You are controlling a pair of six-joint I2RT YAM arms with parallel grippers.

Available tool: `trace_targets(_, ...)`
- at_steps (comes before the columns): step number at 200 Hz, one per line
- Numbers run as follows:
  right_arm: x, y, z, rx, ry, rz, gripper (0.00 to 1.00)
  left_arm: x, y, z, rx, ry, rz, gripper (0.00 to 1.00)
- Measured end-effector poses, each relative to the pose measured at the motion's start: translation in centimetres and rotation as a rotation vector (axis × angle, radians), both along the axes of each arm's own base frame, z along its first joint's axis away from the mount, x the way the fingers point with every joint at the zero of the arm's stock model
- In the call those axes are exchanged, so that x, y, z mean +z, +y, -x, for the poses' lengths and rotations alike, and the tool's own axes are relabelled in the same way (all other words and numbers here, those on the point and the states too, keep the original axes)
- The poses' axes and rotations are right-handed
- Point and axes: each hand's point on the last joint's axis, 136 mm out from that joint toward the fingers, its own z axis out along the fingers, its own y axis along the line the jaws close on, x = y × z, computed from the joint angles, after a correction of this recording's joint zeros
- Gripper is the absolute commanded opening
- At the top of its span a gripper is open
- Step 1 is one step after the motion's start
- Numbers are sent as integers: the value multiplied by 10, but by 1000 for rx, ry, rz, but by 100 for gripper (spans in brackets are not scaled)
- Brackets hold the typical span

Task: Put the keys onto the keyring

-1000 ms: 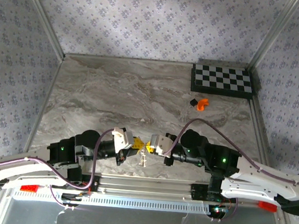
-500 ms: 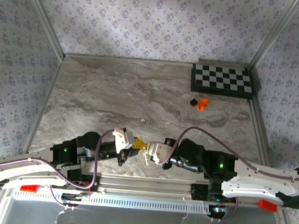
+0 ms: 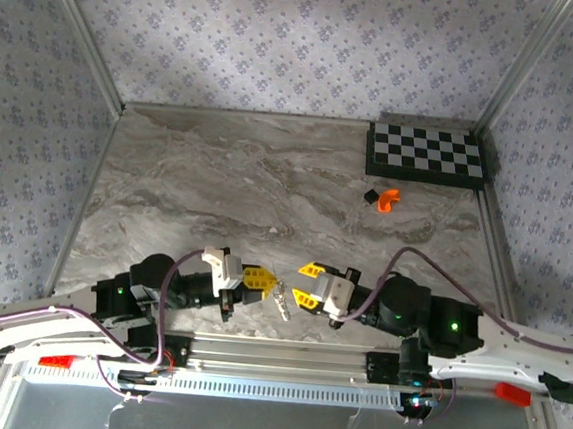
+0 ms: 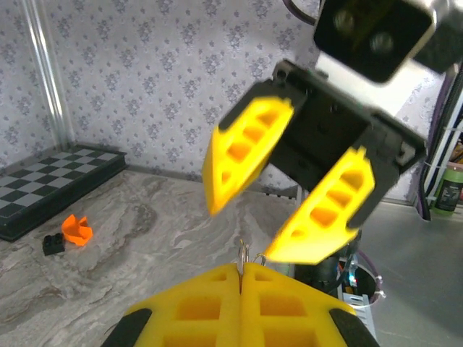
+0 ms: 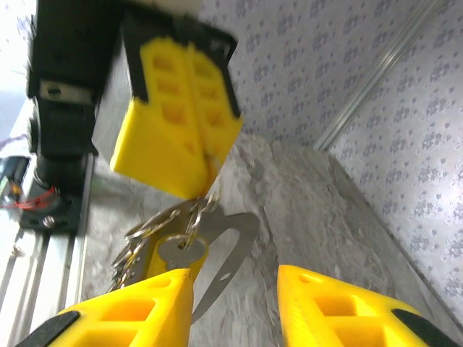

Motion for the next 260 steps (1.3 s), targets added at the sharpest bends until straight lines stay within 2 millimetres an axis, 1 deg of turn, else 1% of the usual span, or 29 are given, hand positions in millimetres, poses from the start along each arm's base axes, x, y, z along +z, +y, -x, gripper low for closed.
trace_targets(18, 9, -4, 7, 32, 18, -41, 40, -2, -1, 3, -20, -2, 4, 0)
trace_targets(45, 19, -2, 16, 89, 48, -67, 40, -1, 0, 10, -53, -8, 24, 0)
trace_targets(83, 22, 8, 22, 135, 101, -64, 31, 6, 4, 18, -99, -24, 59, 0)
trace_targets(109, 17, 13, 23, 150, 120, -46, 27, 7, 4, 23, -122, -28, 65, 0)
trace_targets(144, 14, 17, 23, 166, 142, -34, 27, 8, 4, 26, -139, -30, 68, 0)
trace_targets(217, 6, 24, 26, 212, 174, -9, 25, 5, 2, 26, -142, -34, 58, 0)
trace_targets(260, 2, 28, 27, 231, 188, 2, 21, 6, 1, 25, -142, -35, 62, 0)
